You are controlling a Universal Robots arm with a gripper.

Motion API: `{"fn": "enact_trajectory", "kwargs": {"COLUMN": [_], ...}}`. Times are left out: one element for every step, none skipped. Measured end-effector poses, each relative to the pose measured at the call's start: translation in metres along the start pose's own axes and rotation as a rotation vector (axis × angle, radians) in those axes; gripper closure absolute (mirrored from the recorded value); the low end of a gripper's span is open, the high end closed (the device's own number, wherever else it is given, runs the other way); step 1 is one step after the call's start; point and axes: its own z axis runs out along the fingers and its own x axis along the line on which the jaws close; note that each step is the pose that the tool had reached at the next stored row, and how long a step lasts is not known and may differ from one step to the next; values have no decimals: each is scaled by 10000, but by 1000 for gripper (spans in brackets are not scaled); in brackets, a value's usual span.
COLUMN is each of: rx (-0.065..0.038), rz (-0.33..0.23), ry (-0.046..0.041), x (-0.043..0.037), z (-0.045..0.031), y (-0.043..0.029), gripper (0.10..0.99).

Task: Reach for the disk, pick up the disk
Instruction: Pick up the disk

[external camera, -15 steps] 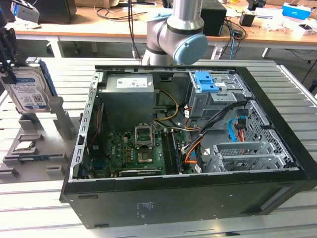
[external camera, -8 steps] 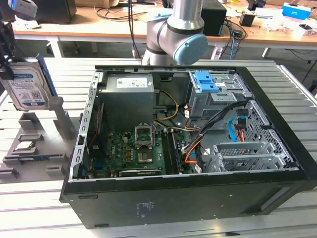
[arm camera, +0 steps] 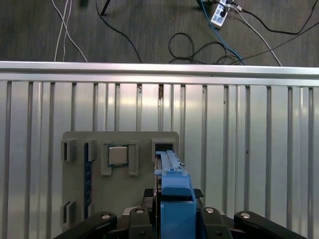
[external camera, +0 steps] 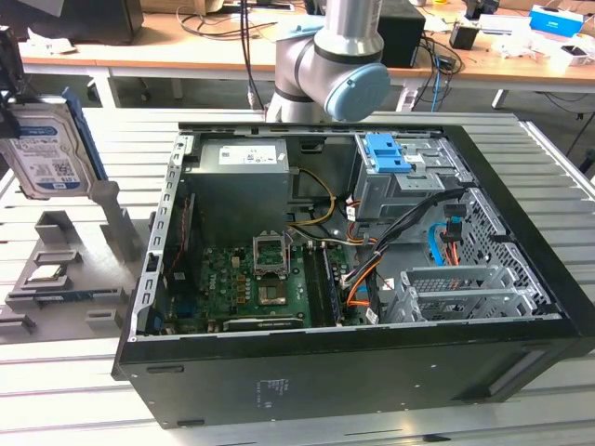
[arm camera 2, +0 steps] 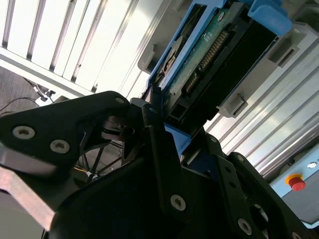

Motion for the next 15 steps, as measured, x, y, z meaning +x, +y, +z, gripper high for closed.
{"fn": "enact_trajectory", "kwargs": {"rx": [1, 0, 2, 1, 1, 1, 1, 1, 0, 1, 0, 1, 1, 0, 1], "rz": [0, 1, 1, 0, 1, 1, 1, 1, 1, 1, 1, 1, 1, 1, 1], "ry": [0, 0, 0, 0, 0, 0, -1, -1, 0, 0, -1, 0, -1, 0, 0], "x": [0, 0, 0, 0, 0, 0, 0, 0, 1, 1, 1, 1, 1, 1, 2], "z": [-13, -24, -41, -54, -66, -91, -109, -137, -161, -186, -199, -218, -246, -262, -281], "y": [0, 1, 2, 2, 3, 3, 4, 5, 5, 6, 6, 7, 8, 8, 9], "gripper": [722, 722, 722, 722, 722, 722, 722, 722, 722, 722, 722, 722, 722, 722, 722]}}
